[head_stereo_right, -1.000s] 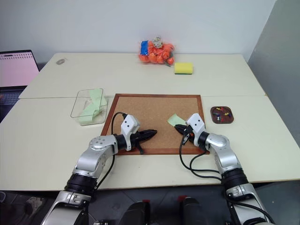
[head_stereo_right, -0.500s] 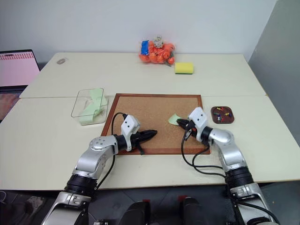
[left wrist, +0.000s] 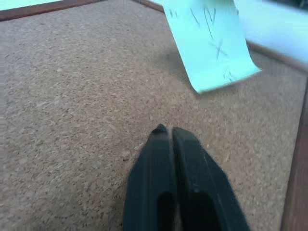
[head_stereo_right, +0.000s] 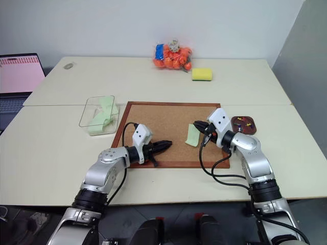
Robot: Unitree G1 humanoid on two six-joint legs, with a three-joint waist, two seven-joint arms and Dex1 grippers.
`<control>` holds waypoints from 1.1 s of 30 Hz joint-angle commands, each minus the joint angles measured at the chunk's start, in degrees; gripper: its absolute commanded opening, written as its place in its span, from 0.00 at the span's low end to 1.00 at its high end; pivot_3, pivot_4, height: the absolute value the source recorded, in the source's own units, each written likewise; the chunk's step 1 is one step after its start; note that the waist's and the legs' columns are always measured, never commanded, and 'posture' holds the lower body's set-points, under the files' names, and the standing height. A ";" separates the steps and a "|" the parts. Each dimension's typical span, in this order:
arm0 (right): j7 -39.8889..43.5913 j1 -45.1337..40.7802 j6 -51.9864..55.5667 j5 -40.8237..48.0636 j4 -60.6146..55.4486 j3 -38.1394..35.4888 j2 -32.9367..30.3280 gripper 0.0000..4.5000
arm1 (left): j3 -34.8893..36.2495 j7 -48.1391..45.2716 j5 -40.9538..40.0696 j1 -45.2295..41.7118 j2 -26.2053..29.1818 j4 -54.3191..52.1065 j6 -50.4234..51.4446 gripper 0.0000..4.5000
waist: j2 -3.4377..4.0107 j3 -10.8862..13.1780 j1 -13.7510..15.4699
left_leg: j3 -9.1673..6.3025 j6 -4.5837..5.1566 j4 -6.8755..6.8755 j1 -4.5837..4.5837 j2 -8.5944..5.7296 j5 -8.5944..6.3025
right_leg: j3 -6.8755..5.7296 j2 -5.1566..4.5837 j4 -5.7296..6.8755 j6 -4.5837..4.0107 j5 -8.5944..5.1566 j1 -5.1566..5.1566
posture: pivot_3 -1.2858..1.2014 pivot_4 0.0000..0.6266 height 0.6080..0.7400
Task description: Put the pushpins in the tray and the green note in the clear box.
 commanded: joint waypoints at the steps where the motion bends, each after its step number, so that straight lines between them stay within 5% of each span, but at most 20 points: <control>1: -0.07 -1.88 0.42 1.26 -3.72 -1.24 -0.48 0.00 | 0.93 -1.14 -5.09 -0.96 -2.02 -3.47 3.80 0.27 | -0.03 0.02 0.01 | -0.01 0.00 0.00 -0.01 0.00 0.00 | -0.01 0.00 0.00 0.00 0.00 0.00 | 0.52 0.24 1.00; 15: 1.32 -1.82 8.67 11.06 -10.48 -4.90 -0.18 0.00 | 9.84 -0.67 -21.38 -6.62 -3.25 -3.30 20.63 0.86 | -0.17 0.12 -0.10 | -0.08 0.00 0.00 -0.06 0.02 0.00 | -0.06 0.03 0.00 0.00 0.00 -0.05 | 0.52 0.24 1.00; 33: -1.79 -1.75 17.75 19.20 -17.94 -4.92 1.05 0.00 | 11.89 1.09 -27.34 -10.14 -5.63 -1.92 27.50 0.86 | -0.19 0.14 -0.14 | -0.09 0.00 0.01 -0.09 0.02 0.00 | -0.06 0.03 -0.01 0.00 0.00 -0.07 | 0.52 0.24 1.00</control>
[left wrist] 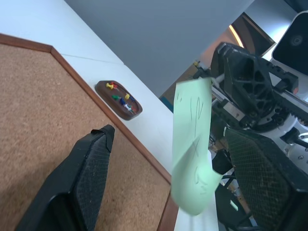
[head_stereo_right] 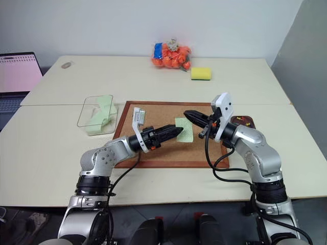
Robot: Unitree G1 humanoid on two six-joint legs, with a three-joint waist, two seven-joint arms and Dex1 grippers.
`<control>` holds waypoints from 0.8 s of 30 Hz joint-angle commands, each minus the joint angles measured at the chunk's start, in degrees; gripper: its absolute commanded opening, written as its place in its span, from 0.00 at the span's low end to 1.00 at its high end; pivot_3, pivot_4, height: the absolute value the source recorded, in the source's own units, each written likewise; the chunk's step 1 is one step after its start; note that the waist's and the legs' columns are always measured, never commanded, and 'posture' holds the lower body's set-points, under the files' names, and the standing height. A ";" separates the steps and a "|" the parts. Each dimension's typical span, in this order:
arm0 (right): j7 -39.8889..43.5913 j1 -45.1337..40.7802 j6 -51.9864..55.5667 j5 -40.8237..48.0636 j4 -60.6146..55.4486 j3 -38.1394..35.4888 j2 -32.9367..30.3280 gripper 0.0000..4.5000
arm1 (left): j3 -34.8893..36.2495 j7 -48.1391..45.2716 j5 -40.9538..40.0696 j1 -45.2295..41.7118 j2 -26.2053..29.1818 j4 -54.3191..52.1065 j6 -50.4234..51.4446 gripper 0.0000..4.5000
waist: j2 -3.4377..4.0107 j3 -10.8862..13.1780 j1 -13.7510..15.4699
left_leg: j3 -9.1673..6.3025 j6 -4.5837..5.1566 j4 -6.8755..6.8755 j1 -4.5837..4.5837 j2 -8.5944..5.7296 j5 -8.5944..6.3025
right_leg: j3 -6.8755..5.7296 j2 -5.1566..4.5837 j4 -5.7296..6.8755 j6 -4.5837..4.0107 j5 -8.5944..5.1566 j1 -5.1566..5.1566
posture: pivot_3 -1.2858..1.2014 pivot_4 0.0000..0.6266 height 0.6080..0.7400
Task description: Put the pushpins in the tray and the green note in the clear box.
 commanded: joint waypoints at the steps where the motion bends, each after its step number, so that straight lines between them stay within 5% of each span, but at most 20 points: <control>1: -0.71 -0.82 -0.76 0.59 -1.92 -0.42 0.53 0.00 | 0.68 1.04 -1.07 -1.38 -0.72 -0.65 -0.32 0.86 | 0.00 0.00 0.00 | -0.01 0.00 0.00 0.00 0.00 0.00 | -0.01 0.00 0.00 0.00 0.00 0.00 | 0.52 0.24 1.00; 20: -1.23 -1.82 -3.53 -1.54 1.23 0.51 1.52 0.00 | 0.35 1.81 -1.67 -0.72 -1.30 -2.79 -0.05 0.02 | -0.01 0.00 0.05 | 0.00 0.00 0.00 -0.02 0.00 0.00 | 0.00 0.00 0.00 0.00 0.00 0.00 | 0.52 0.24 1.00; 24: -1.17 -1.89 -4.06 -2.03 1.98 0.72 1.83 0.00 | 0.53 1.93 -1.83 -0.86 -1.29 -2.99 0.15 0.00 | -0.01 0.00 0.05 | -0.01 0.00 0.00 -0.02 0.00 0.00 | -0.01 0.00 0.00 0.00 0.00 0.00 | 0.52 0.24 1.00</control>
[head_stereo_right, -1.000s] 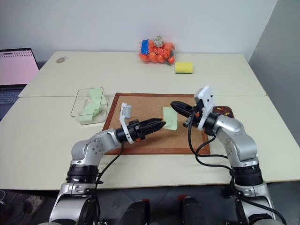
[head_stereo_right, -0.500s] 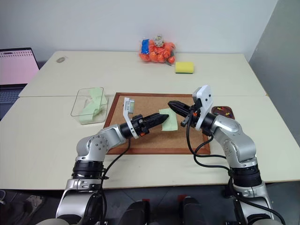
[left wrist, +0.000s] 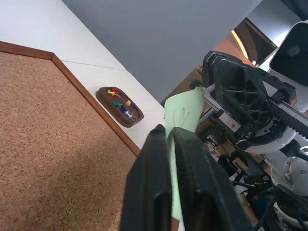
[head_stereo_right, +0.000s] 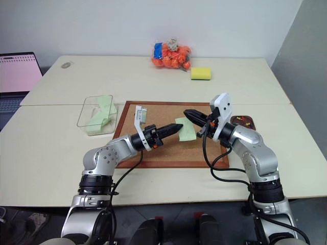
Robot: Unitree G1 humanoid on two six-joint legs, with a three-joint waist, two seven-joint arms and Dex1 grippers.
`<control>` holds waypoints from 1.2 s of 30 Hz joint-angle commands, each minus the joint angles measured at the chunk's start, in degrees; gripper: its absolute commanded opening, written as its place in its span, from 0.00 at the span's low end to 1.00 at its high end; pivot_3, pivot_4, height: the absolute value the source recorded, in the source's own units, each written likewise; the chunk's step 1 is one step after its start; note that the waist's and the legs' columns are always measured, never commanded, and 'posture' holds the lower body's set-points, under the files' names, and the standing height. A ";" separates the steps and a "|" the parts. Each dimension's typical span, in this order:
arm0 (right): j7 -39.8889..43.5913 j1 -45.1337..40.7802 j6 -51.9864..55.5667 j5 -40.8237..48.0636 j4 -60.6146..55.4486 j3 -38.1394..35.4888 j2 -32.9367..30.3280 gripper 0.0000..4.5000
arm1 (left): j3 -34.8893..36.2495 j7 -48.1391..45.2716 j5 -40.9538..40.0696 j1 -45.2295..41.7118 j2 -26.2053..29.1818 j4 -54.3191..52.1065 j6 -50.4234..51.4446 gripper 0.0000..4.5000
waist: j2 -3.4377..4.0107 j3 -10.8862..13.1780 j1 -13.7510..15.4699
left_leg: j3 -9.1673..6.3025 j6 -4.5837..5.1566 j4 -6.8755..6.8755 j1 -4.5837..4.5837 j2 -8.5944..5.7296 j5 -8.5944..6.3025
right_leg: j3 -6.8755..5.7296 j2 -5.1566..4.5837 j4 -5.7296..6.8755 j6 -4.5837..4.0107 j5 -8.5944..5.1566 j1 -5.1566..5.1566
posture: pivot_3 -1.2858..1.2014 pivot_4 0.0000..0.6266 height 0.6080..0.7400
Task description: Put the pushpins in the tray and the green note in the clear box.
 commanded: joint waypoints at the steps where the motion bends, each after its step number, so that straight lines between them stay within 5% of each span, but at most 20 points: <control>1: 0.11 -1.23 -1.76 -0.13 -0.66 -0.18 0.38 0.00 | 0.63 -0.15 -1.89 -0.79 -0.12 -2.27 0.15 0.00 | 0.00 0.00 0.00 | 0.00 0.00 0.00 0.00 0.00 0.00 | 0.00 0.00 0.00 0.00 0.00 0.00 | 0.52 0.24 1.00; 24: -4.61 1.75 4.51 3.38 -10.96 -2.50 -0.32 0.00 | 4.32 7.57 -3.97 -1.26 -2.73 0.60 3.02 0.00 | -0.01 0.01 0.01 | -0.01 0.00 0.00 -0.01 0.00 0.00 | 0.00 -0.01 -0.02 0.00 0.00 0.00 | 0.52 0.24 1.00; 30: -11.85 2.60 -1.02 -5.74 -5.28 -4.72 -2.86 0.00 | -1.43 2.46 0.34 -0.21 0.40 -5.26 -3.19 0.00 | -0.02 0.01 0.13 | 0.00 0.00 0.00 -0.05 -0.02 0.00 | 0.00 -0.01 -0.06 0.00 0.00 0.00 | 0.52 0.24 1.00; 36: -23.07 2.82 -3.35 -12.28 4.14 -9.79 -2.51 0.00 | -14.78 -5.59 14.21 -0.39 5.80 -8.83 -19.72 0.00 | 0.00 0.02 0.17 | 0.04 -0.01 -0.03 -0.07 -0.02 0.00 | 0.04 -0.02 -0.07 -0.01 0.00 -0.04 | 0.52 0.24 1.00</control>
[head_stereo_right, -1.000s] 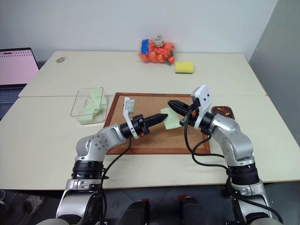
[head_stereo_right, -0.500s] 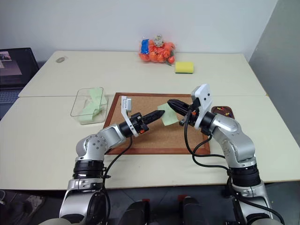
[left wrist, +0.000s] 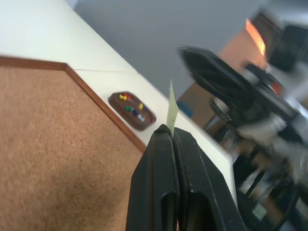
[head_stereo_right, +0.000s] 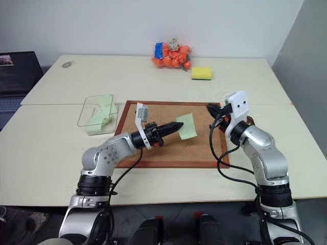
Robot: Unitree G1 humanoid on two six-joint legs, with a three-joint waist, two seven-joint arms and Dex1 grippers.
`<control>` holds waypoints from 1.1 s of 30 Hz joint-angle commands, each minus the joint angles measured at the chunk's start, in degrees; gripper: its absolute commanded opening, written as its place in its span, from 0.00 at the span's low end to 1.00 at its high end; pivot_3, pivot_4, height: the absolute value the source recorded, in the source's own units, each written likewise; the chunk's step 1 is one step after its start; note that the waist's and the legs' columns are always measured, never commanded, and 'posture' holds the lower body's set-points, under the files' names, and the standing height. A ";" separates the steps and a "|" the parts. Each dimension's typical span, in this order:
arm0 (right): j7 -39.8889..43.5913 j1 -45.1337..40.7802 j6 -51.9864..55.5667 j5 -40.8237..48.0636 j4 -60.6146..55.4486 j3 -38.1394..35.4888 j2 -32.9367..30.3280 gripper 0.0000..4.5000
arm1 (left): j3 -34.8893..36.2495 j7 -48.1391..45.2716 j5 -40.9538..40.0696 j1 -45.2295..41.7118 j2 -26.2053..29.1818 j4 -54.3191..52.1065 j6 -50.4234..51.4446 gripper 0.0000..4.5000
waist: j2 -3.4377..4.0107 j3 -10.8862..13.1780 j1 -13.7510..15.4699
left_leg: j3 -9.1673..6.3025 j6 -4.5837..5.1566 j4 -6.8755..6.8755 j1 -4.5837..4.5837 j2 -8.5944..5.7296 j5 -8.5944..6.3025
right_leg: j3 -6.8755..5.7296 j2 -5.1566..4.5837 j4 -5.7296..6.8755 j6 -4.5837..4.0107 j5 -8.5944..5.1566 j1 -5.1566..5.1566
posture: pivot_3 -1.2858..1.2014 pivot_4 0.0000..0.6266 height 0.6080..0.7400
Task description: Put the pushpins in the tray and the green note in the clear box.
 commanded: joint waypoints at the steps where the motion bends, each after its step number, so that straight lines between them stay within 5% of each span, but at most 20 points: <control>1: -5.85 -0.69 -1.53 -3.06 4.14 -3.36 0.06 0.00 | -5.16 -3.52 6.93 -1.03 0.83 -1.24 -10.40 0.00 | 0.00 0.00 0.03 | 0.02 0.00 0.00 0.00 -0.01 0.00 | 0.01 -0.02 -0.01 0.00 0.00 0.00 | 0.52 0.24 1.00; 9: -10.38 -5.74 -3.98 -5.41 17.69 -5.31 0.52 0.00 | -11.35 -5.70 18.21 -3.19 2.21 2.54 -24.75 0.00 | 0.04 0.03 -0.22 | 0.05 0.01 0.01 -0.03 0.02 0.00 | 0.05 0.02 0.00 0.00 0.00 -0.04 | 0.52 0.24 1.00; 16: -12.68 -9.55 -4.77 -4.21 24.60 -7.71 1.85 0.00 | -10.50 -6.08 19.07 -3.40 2.57 3.39 -26.25 0.00 | 0.05 0.04 -0.17 | 0.03 0.01 0.01 -0.07 0.02 0.00 | 0.02 0.02 -0.02 0.01 0.00 -0.05 | 0.52 0.24 1.00; 33: -16.31 -8.60 -3.90 -4.31 25.00 -9.57 3.13 0.82 | -10.09 -5.27 18.39 -2.42 3.42 1.16 -23.60 0.00 | 0.06 0.04 -0.20 | 0.00 0.02 0.02 -0.11 0.02 0.00 | -0.02 0.01 -0.01 0.01 0.00 -0.06 | 0.52 0.24 1.00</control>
